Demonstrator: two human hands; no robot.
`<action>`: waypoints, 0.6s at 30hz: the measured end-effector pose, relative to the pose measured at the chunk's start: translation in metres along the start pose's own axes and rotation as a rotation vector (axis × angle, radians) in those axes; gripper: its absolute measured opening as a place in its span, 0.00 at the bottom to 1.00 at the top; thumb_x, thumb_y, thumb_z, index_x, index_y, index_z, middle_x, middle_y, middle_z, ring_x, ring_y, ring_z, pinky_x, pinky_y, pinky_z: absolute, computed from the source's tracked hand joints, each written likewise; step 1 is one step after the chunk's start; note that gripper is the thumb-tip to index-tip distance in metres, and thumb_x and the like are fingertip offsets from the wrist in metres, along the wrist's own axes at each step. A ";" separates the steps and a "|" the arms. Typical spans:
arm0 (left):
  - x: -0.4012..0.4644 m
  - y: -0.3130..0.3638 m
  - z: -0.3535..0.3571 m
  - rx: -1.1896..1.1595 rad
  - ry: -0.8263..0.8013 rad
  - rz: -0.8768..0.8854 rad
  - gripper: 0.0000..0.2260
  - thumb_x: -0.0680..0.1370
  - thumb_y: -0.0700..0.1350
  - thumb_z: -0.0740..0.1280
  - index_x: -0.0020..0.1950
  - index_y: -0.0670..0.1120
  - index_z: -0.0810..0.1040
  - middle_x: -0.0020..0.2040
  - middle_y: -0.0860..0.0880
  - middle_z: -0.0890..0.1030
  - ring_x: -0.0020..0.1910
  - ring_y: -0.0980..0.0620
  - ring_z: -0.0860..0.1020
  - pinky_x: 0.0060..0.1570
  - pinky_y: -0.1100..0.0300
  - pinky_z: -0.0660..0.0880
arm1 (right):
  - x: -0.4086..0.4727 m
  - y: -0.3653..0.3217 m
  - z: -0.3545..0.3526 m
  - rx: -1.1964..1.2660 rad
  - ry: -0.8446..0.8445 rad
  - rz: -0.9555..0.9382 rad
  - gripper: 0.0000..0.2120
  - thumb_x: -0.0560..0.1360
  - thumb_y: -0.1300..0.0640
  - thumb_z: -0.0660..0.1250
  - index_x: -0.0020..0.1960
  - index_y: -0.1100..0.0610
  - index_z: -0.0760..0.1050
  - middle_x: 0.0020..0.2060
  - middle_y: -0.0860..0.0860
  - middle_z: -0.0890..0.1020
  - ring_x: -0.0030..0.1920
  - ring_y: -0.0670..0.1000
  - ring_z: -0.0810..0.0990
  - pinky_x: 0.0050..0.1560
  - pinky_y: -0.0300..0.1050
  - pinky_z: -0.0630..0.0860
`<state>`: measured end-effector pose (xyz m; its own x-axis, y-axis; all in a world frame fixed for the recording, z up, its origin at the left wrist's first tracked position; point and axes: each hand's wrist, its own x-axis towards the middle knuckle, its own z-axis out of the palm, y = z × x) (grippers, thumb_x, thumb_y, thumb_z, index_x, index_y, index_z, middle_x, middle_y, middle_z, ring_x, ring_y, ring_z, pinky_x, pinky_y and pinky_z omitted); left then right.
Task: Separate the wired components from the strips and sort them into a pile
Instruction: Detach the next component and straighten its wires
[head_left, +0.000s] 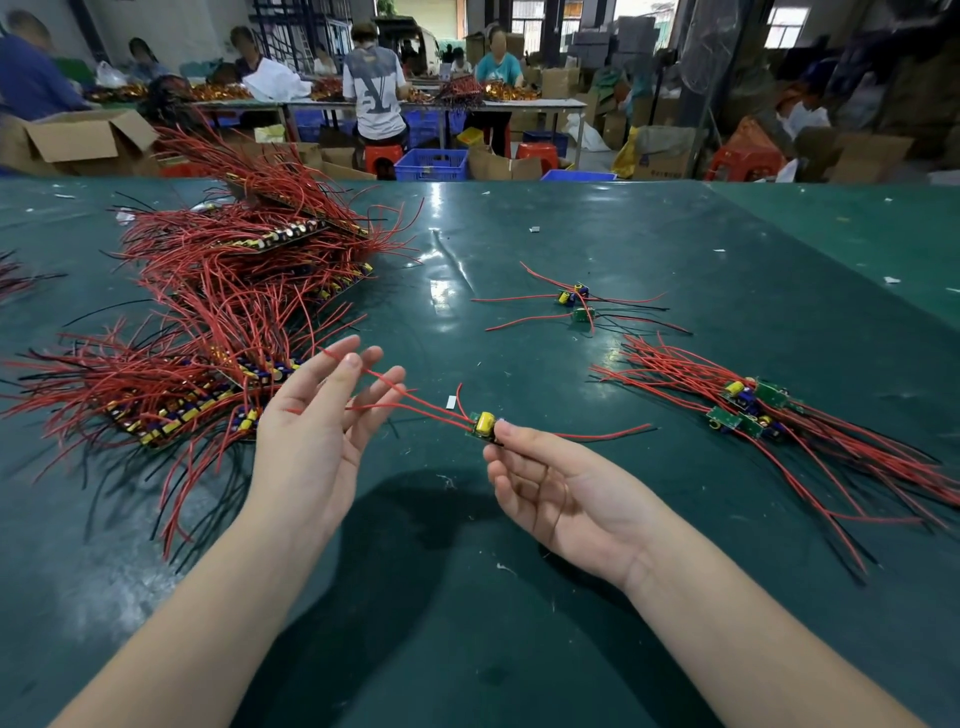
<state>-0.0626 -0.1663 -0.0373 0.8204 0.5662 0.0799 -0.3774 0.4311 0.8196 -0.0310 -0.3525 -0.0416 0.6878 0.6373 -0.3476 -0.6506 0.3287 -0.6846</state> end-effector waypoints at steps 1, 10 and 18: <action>0.000 0.000 -0.001 0.012 0.009 0.002 0.06 0.80 0.37 0.63 0.51 0.43 0.79 0.44 0.49 0.85 0.43 0.49 0.85 0.39 0.64 0.79 | 0.000 0.000 0.000 -0.003 0.000 -0.001 0.11 0.57 0.58 0.78 0.38 0.59 0.85 0.36 0.54 0.84 0.33 0.47 0.82 0.33 0.36 0.79; 0.004 0.002 -0.003 -0.029 0.044 -0.034 0.09 0.81 0.43 0.63 0.47 0.41 0.79 0.40 0.47 0.85 0.44 0.51 0.85 0.41 0.68 0.78 | 0.001 -0.002 -0.002 -0.049 0.071 -0.088 0.09 0.58 0.56 0.77 0.38 0.58 0.86 0.37 0.54 0.84 0.33 0.47 0.83 0.33 0.36 0.78; 0.006 0.004 -0.005 0.009 0.006 -0.235 0.14 0.82 0.50 0.58 0.58 0.45 0.79 0.54 0.49 0.83 0.49 0.51 0.84 0.42 0.62 0.81 | 0.000 -0.016 -0.011 0.075 0.428 -0.371 0.03 0.75 0.60 0.70 0.45 0.60 0.80 0.35 0.53 0.85 0.31 0.47 0.83 0.28 0.34 0.77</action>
<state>-0.0614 -0.1572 -0.0366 0.8826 0.4553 -0.1169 -0.1728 0.5455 0.8201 -0.0171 -0.3660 -0.0374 0.9336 0.1356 -0.3317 -0.3507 0.5356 -0.7682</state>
